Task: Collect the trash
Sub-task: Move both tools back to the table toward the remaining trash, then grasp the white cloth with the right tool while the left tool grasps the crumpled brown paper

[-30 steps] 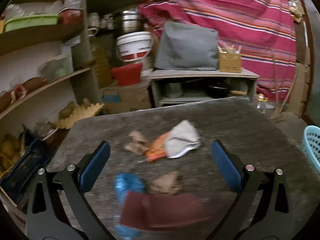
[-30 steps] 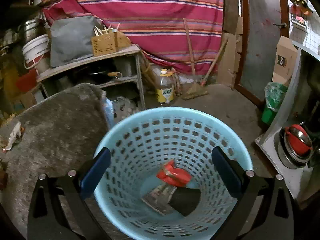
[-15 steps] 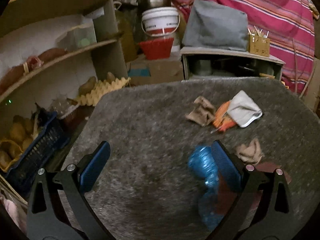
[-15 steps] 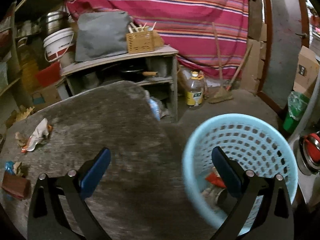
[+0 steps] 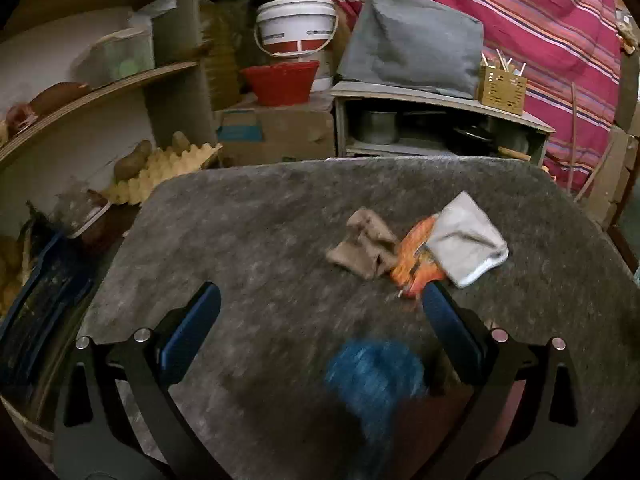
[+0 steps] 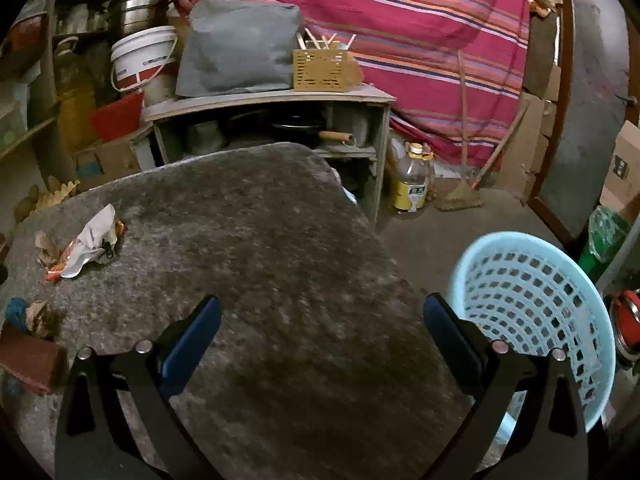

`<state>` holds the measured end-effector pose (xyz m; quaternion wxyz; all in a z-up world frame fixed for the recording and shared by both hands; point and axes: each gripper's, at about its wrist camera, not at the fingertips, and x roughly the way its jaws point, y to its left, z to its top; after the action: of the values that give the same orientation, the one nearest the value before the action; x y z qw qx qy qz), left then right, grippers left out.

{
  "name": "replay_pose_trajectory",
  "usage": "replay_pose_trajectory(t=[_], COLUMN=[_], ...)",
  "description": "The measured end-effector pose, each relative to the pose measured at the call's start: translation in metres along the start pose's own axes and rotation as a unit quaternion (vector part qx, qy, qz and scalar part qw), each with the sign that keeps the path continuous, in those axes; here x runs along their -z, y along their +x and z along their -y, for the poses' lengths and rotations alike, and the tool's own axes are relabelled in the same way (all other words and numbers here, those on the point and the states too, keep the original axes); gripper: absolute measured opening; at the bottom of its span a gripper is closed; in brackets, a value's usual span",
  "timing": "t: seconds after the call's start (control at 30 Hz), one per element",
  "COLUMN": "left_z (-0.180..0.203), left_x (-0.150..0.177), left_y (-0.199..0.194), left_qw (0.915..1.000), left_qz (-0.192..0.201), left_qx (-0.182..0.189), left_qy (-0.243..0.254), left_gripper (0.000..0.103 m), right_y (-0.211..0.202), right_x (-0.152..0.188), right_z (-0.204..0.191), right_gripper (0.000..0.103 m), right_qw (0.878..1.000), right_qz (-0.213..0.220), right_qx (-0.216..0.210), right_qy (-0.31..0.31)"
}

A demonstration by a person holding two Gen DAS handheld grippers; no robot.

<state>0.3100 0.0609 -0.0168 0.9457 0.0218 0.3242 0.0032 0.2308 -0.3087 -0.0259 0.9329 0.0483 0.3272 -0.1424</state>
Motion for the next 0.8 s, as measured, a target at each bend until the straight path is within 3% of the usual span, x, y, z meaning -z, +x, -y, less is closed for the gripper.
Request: replay_pose_trajectory(t=[0.07, 0.13, 0.23, 0.4, 0.43, 0.53, 0.57, 0.63, 0.73, 0.8], left_z=[0.004, 0.010, 0.018, 0.017, 0.016, 0.010, 0.010, 0.007, -0.007, -0.017], left_x=[-0.010, -0.019, -0.030, -0.040, -0.040, -0.037, -0.036, -0.034, -0.033, -0.032], left_y=[0.013, 0.028, 0.052, 0.090, 0.095, 0.097, 0.095, 0.088, 0.076, 0.063], left_qw=[1.0000, 0.9998, 0.9989, 0.9965, 0.9961, 0.9943, 0.9940, 0.9945, 0.9949, 0.9970], left_qz=[-0.006, -0.014, -0.024, -0.068, -0.072, -0.075, -0.074, -0.066, -0.065, -0.055], left_qx=[0.001, -0.001, -0.011, 0.021, 0.030, 0.069, 0.074, 0.073, 0.075, 0.054], left_qy=[0.002, 0.015, 0.037, 0.042, 0.043, 0.033, 0.032, 0.036, 0.016, 0.008], left_gripper=[0.096, 0.092, 0.086, 0.059, 0.058, 0.041, 0.041, 0.030, 0.031, 0.022], right_y=[0.005, 0.017, 0.028, 0.040, 0.043, 0.053, 0.056, 0.060, 0.069, 0.074], right_x=[-0.004, -0.012, -0.022, -0.028, -0.029, -0.031, -0.033, -0.035, -0.040, -0.041], right_z=[-0.007, -0.019, -0.035, -0.078, -0.088, -0.120, -0.132, -0.148, -0.174, -0.197], right_gripper=[0.099, 0.099, 0.099, 0.099, 0.099, 0.099, 0.099, 0.099, 0.099, 0.099], right_qw=[1.000, 1.000, 0.999, 0.998, 0.997, 0.996, 0.995, 0.994, 0.991, 0.989], right_qz=[0.005, -0.025, -0.035, -0.025, -0.025, -0.029, -0.032, -0.035, -0.046, -0.049], right_qx=[-0.012, -0.016, -0.039, -0.064, -0.068, -0.072, -0.072, -0.075, -0.093, -0.100], right_qy=[0.003, -0.006, 0.004, -0.004, -0.009, -0.037, -0.053, -0.068, -0.080, -0.100])
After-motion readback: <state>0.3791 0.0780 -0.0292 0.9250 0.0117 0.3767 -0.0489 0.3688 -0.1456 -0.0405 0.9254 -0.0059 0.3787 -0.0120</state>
